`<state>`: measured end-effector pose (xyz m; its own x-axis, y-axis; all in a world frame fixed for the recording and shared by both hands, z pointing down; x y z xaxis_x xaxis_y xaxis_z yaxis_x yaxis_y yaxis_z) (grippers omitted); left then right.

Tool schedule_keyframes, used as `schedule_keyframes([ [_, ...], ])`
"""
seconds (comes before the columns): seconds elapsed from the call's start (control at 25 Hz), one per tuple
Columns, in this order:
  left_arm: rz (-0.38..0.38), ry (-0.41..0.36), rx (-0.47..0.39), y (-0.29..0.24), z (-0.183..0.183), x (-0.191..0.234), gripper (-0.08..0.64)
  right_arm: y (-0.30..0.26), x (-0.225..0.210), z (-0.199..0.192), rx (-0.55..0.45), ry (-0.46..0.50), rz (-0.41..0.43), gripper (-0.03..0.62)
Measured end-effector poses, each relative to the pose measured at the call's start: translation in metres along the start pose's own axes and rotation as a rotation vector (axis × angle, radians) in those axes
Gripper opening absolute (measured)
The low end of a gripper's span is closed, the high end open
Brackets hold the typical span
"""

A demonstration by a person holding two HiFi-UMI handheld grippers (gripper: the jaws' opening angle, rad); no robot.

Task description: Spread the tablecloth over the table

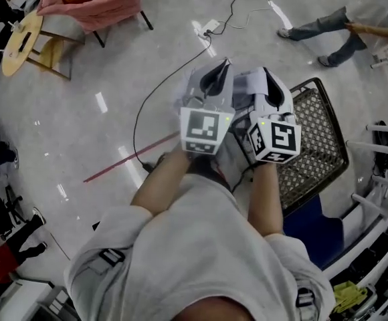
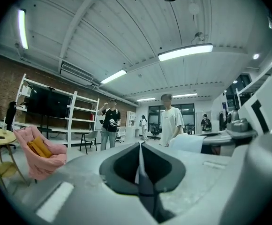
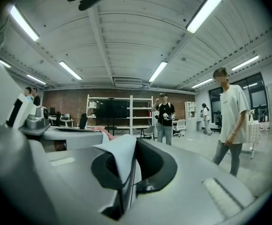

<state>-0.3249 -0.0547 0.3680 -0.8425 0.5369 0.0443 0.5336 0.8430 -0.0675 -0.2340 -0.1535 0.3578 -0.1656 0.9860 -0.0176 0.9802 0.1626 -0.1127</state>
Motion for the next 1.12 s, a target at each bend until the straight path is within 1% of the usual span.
schedule_keyframes([
  [0.08,0.014,-0.004,-0.017,-0.012,0.009,-0.007,0.023,0.000,-0.024,0.009,-0.012,0.002,-0.005,0.006],
  [0.2,0.019,-0.002,-0.037,-0.033,0.020,-0.013,0.023,0.001,-0.066,0.017,-0.029,0.019,-0.046,0.006],
  [0.28,0.016,0.007,-0.039,-0.047,0.024,-0.016,0.023,0.003,-0.092,0.020,-0.033,0.031,-0.076,0.006],
  [0.4,-0.006,0.018,-0.026,-0.070,0.022,-0.021,0.023,-0.006,-0.116,0.020,-0.023,0.042,-0.088,0.006],
  [0.56,-0.087,0.029,0.013,-0.113,0.006,-0.031,0.023,-0.029,-0.134,0.008,0.004,0.009,-0.134,0.006],
  [0.72,-0.144,0.048,0.045,-0.170,-0.005,-0.052,0.023,-0.050,-0.170,-0.002,0.042,-0.023,-0.194,0.006],
  [0.84,-0.224,0.062,0.061,-0.206,-0.006,-0.077,0.023,-0.055,-0.197,-0.002,0.064,-0.029,-0.243,0.006],
  [0.96,-0.307,0.091,0.077,-0.239,-0.011,-0.092,0.023,-0.064,-0.221,-0.003,0.086,-0.032,-0.292,0.006],
  [1.04,-0.359,0.113,0.100,-0.255,-0.020,-0.103,0.023,-0.066,-0.232,-0.011,0.112,-0.032,-0.326,0.006],
  [1.12,-0.395,0.119,0.127,-0.266,-0.032,-0.117,0.023,-0.062,-0.241,-0.023,0.136,-0.041,-0.355,0.006],
])
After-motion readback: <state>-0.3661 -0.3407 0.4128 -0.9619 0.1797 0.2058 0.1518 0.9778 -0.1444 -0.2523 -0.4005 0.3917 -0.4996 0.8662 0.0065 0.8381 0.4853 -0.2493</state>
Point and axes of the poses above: the fingertips, and each gripper's own axes: y backward along the fingers, x to its left, z out of its top, the point moved 7 cm from there along y, backward along the fingers, and after that the axes turned 9 degrees about z, right-handed, at the moved point
